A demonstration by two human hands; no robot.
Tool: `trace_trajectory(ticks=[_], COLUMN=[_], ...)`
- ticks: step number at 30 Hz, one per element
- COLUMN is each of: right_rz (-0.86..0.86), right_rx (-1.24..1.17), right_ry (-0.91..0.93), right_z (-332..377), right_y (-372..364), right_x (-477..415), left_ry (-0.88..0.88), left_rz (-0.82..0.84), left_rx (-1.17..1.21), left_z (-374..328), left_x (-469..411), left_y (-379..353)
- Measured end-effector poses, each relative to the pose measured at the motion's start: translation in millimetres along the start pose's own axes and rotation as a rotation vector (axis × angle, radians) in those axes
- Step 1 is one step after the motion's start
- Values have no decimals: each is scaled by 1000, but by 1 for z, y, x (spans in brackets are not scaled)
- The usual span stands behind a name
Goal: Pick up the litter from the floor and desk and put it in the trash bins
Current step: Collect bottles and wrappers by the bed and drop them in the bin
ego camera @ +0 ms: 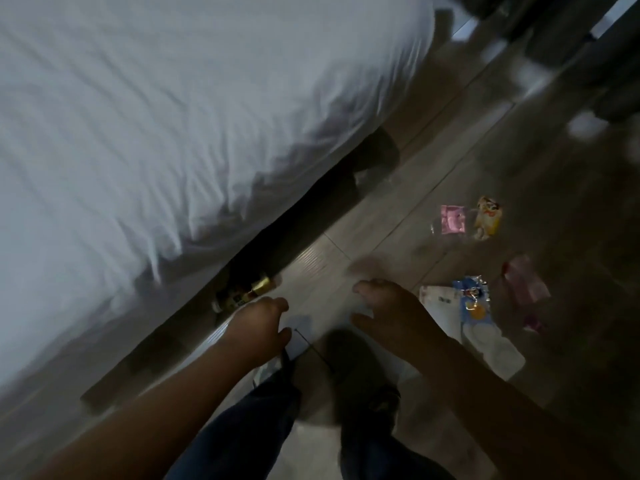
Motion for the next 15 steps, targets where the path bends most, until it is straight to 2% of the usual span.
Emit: trace_trajectory(ticks=[10,15], right_rz=[80,63], right_rx=[183,286], right_ry=[113,191], right_z=[-74,-95], right_y=[-171,-220], right_x=[-156,-221], left_ry=[-59,-97], left_rz=[-169,-333], left_rx=[-111,-141], left_z=[102,139], left_x=[-145,-194], left_y=[-124,-147])
Point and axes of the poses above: each hand's wrist, its own x-axis away from the middle knuckle, its own y-axis out of the back of the hand, z = x × y, the point moved 10 cm from there along -x, towards the middle knuckle, and after that the axes turned 1 degree about -x, right-handed, at the moved point
